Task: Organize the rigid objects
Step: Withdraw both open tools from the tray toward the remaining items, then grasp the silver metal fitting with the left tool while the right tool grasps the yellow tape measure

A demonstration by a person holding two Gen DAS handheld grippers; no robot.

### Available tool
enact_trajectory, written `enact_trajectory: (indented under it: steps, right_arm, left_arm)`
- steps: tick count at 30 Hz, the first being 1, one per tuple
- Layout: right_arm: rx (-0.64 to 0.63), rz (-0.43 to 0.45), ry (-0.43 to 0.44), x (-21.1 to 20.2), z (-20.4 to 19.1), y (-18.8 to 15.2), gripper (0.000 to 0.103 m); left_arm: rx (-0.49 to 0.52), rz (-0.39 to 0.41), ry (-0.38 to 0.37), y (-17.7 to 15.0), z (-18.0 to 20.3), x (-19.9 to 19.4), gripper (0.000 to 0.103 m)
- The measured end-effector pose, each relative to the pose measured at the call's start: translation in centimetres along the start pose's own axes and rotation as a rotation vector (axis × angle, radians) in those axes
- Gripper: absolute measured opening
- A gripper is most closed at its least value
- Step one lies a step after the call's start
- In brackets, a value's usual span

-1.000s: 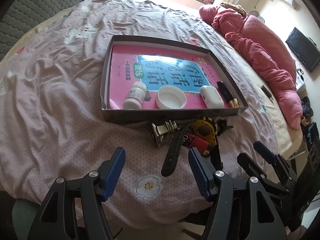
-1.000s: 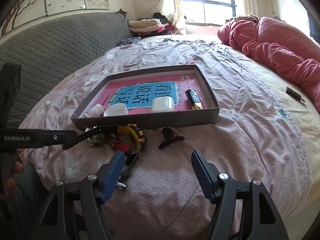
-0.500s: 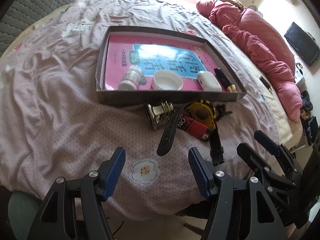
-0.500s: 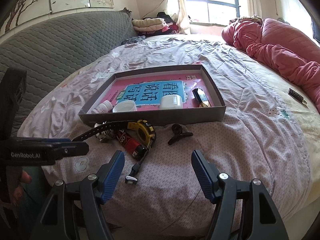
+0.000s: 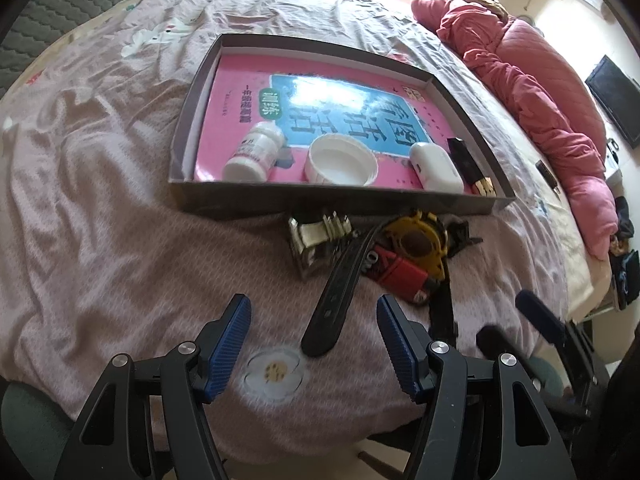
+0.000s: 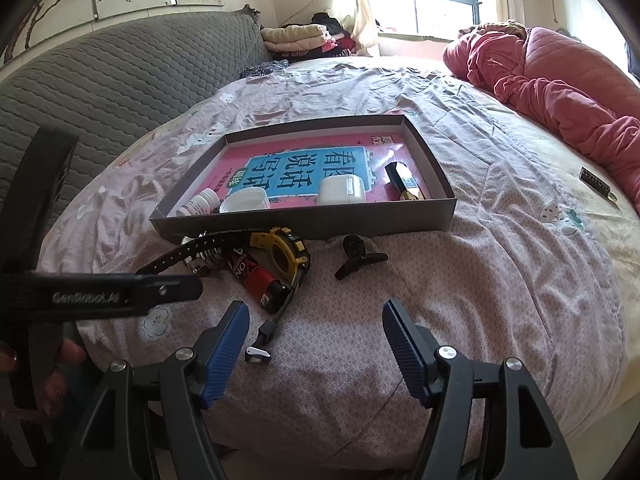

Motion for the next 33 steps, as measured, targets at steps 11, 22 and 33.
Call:
enact_trajectory:
  steps: [11,22,33]
  right_arm:
    - [-0.020,-0.011,-0.036,1.1,0.7,1.5,0.069]
    - [-0.073,-0.082,-0.025,3.8,1.0,3.0,0.069]
    - [-0.106,-0.137,0.061,6.3,-0.8,3.8,0.063]
  left_arm:
    - [-0.031,0.022,0.043,2.2,0.3,1.2,0.067]
    - [-0.068,0.025,0.070,3.4,-0.5,2.1,0.067]
    - [-0.072,0.028,0.060,3.7,-1.7,2.4,0.067]
Point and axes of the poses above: each gripper's, at about its wrist camera, not at the fingertips, and x roughly the way its jaws point, z to its right, y to its top, the point moved 9 cm from there along x, roughly the way its jaws point, and after that the axes turned 2 degrees about -z, right-handed, at the moved point
